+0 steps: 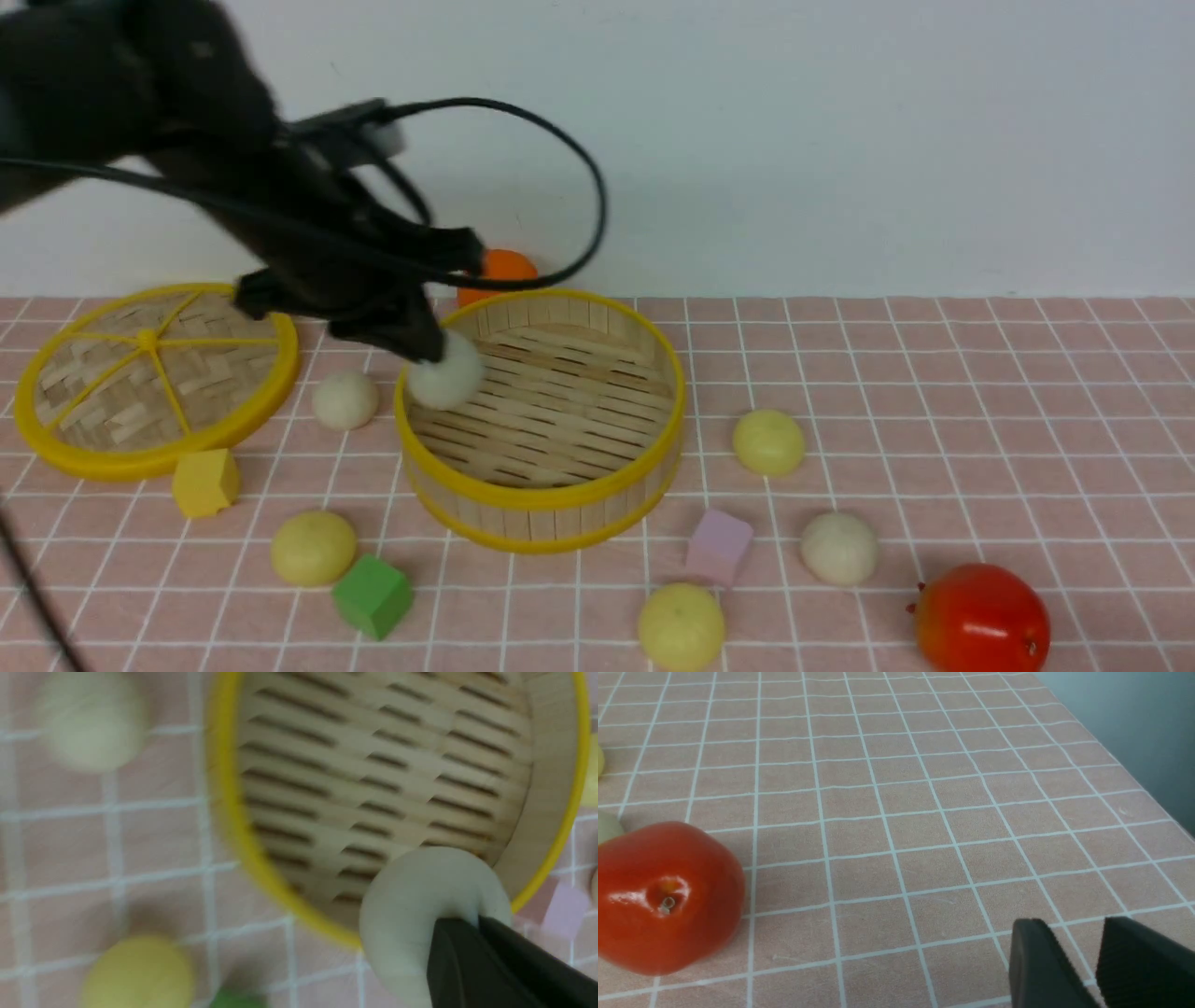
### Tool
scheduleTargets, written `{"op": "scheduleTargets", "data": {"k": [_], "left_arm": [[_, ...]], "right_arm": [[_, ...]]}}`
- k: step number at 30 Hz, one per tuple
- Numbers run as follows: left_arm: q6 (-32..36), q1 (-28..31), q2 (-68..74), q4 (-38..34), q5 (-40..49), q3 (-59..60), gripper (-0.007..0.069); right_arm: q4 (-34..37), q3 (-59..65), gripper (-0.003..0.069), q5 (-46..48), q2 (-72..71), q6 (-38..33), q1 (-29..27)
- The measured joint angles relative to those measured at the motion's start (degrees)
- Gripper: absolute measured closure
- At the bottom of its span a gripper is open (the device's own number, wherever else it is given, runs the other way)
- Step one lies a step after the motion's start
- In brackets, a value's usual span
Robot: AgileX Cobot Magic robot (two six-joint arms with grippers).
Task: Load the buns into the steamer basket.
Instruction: Use the left arm to put the steamed stuffed bun into the steamer, then use the left arm to grab a steamed stuffed bun
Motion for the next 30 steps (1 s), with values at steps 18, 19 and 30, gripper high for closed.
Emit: {"op": "scheduleTargets", "data": {"k": [18, 19, 30], "left_arm": [[-4.5, 0.0, 5.6, 6.0, 7.1, -7.4, 0.0250], [-4.6, 0.1, 4.6, 6.3, 7.6, -7.3, 0.0249], [-13.4, 4.3, -9.9, 17.3, -3.9, 23.7, 0.0316]], "right_arm": [[0.0, 0.0, 0.0417, 0.0, 0.0, 0.0, 0.0], [0.0, 0.0, 0.0417, 0.0, 0.0, 0.0, 0.0], [0.0, 0.0, 0.0417, 0.0, 0.0, 0.0, 0.0]]}}
